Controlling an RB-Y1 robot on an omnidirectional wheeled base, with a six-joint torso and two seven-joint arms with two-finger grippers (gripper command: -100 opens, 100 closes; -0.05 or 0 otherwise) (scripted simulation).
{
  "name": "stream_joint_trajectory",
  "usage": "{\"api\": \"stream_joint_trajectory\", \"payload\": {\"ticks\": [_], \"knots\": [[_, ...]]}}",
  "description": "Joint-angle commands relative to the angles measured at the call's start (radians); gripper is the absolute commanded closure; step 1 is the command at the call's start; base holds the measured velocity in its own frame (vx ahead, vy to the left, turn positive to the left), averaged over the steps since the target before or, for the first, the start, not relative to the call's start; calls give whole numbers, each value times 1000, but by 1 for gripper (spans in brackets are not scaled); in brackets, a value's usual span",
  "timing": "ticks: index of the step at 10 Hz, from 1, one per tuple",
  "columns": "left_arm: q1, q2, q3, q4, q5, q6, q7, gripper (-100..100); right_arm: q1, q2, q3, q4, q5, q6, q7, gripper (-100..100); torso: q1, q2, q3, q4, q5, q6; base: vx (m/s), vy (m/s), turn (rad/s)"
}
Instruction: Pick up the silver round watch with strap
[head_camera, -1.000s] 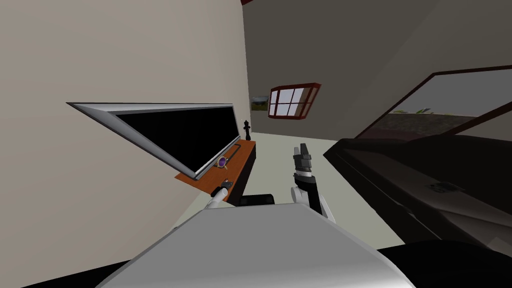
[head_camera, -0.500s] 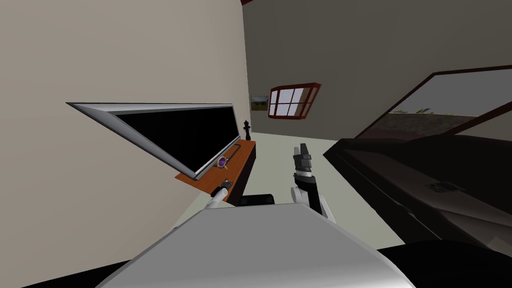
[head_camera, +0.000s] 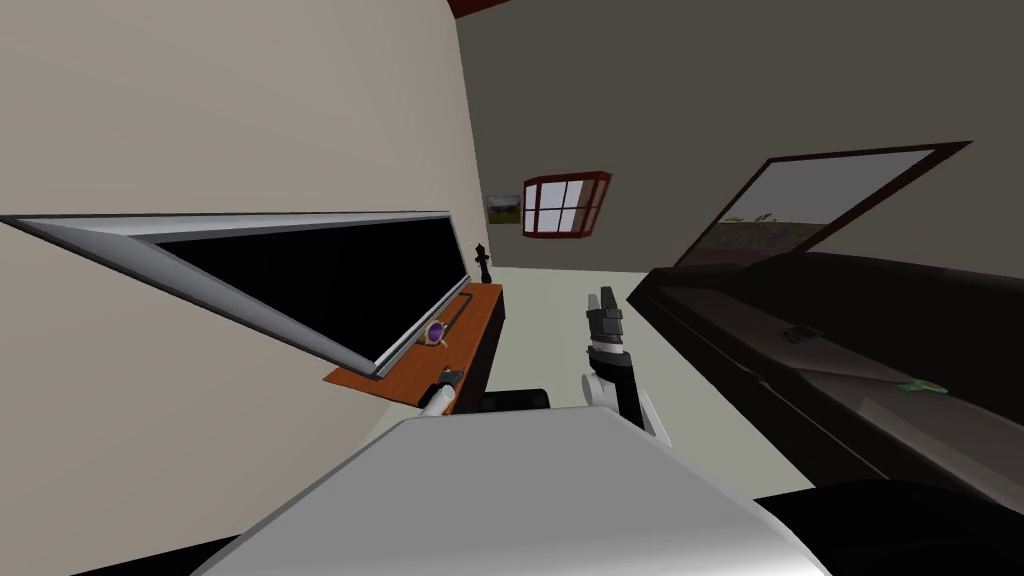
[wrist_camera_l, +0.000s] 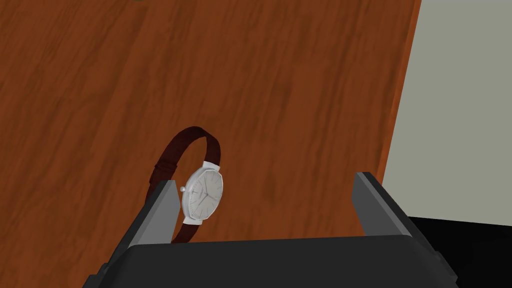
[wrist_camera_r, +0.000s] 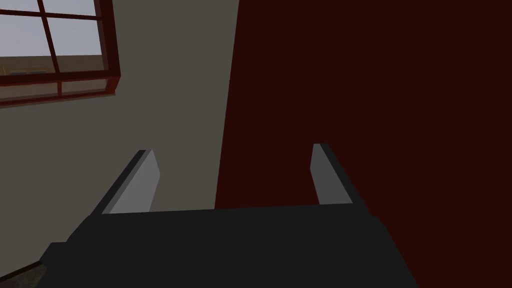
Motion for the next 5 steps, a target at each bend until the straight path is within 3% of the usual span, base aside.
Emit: {"api": "stream_joint_trajectory", "payload": {"ticks": [1,3,4,5], "knots": [[24,-18,21,-5,-8,-28,5,-100,0,0,0,0,0,0,0,0,0,0,0,0,0,0,-8,60,-235],[24,-18,21,-5,-8,-28,5,-100,0,0,0,0,0,0,0,0,2,-4,-3,-3,2,0,-10,12,-38],[37,-28,37,-12,-14,-35,3,-100,0,0,0,0,0,0,0,0,1,-6,-4,-3,2,0,24,17,-83],[27,-19,20,2,-7,-39,12,-100,0,0,0,0,0,0,0,0,1,-7,-5,-3,2,0,3,6,-24]]}}
